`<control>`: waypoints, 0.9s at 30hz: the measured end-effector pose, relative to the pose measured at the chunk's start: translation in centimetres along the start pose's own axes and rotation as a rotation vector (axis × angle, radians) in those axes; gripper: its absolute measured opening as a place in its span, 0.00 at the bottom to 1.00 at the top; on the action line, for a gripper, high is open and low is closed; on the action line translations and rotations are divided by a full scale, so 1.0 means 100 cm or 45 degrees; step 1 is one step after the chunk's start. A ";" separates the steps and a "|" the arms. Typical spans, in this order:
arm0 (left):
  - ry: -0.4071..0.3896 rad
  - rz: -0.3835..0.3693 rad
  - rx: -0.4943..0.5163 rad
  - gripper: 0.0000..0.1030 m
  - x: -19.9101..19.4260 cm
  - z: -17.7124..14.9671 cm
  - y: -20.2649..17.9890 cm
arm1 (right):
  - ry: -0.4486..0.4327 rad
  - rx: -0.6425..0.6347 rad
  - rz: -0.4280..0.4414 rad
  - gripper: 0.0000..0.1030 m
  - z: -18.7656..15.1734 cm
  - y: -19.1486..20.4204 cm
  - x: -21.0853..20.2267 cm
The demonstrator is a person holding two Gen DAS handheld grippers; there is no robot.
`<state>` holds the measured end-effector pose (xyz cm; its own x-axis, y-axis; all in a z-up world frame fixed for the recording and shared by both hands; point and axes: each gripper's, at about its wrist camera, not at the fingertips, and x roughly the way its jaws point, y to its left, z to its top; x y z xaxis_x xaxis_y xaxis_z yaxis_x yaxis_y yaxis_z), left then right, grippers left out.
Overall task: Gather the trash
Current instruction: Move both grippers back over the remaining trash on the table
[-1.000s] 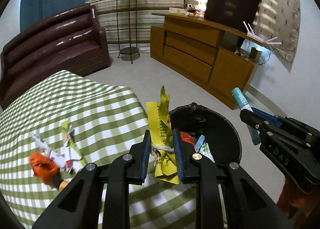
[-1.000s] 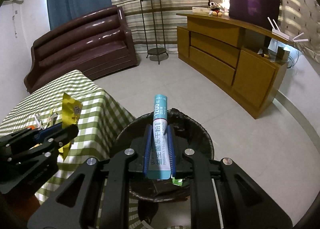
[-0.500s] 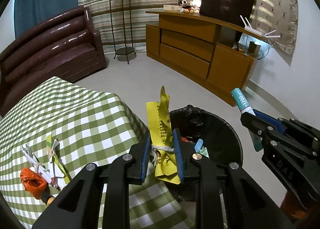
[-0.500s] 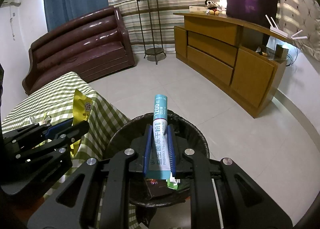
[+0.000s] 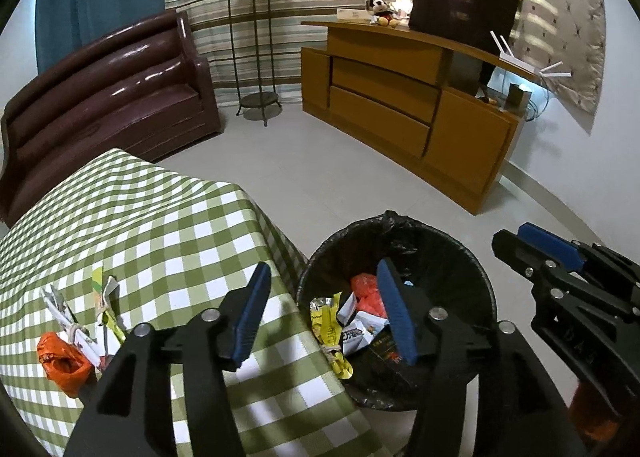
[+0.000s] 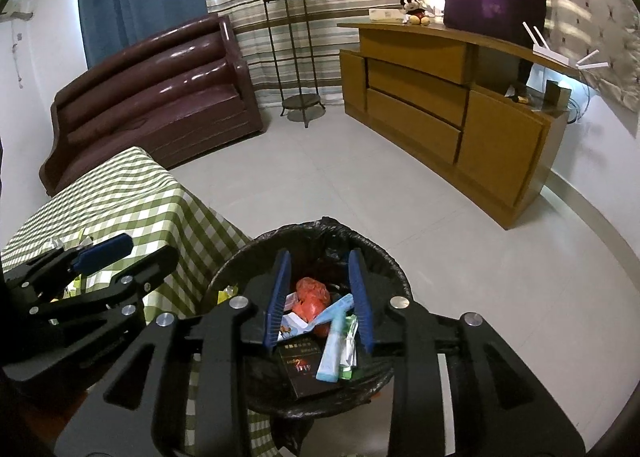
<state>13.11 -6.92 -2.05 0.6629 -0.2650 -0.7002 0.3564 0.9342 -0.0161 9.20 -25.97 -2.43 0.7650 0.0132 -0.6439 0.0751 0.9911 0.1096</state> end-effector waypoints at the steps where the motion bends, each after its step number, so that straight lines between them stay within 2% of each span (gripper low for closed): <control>1: -0.002 0.004 -0.006 0.58 -0.001 0.000 0.001 | -0.003 0.001 -0.001 0.32 0.000 0.000 -0.001; 13: -0.028 0.065 -0.075 0.62 -0.037 -0.009 0.028 | 0.006 -0.033 0.072 0.34 -0.004 0.024 -0.009; 23: -0.011 0.198 -0.221 0.64 -0.076 -0.040 0.092 | 0.038 -0.162 0.214 0.34 -0.016 0.087 -0.018; 27: 0.001 0.283 -0.271 0.69 -0.091 -0.058 0.121 | 0.051 -0.218 0.267 0.34 -0.022 0.117 -0.021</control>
<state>7.54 8.18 -0.02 0.7084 -0.0481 -0.7042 0.0565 0.9983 -0.0112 7.06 -14.11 -1.42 0.7261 0.2223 -0.6507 -0.1940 0.9741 0.1162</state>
